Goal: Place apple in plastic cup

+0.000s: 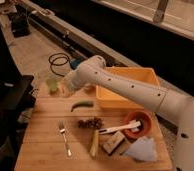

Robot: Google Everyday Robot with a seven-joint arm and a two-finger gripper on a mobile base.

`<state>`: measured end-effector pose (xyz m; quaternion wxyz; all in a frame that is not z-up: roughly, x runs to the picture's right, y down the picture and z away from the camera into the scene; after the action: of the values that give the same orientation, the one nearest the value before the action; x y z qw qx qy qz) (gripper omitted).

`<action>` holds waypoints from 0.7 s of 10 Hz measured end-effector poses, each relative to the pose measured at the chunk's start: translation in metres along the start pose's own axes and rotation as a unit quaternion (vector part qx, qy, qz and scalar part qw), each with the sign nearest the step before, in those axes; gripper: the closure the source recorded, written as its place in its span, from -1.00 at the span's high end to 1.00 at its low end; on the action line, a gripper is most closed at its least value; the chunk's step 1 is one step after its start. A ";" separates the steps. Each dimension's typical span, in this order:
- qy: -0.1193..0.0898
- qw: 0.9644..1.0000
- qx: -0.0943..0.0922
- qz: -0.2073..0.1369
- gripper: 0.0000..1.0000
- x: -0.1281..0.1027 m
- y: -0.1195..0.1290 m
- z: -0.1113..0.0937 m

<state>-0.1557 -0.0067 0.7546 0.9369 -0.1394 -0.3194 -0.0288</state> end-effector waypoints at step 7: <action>-0.037 0.998 0.024 -0.048 -1.00 0.004 -0.108 0.067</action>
<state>-0.2078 -0.0914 0.8341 0.9251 -0.1024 -0.3605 -0.0613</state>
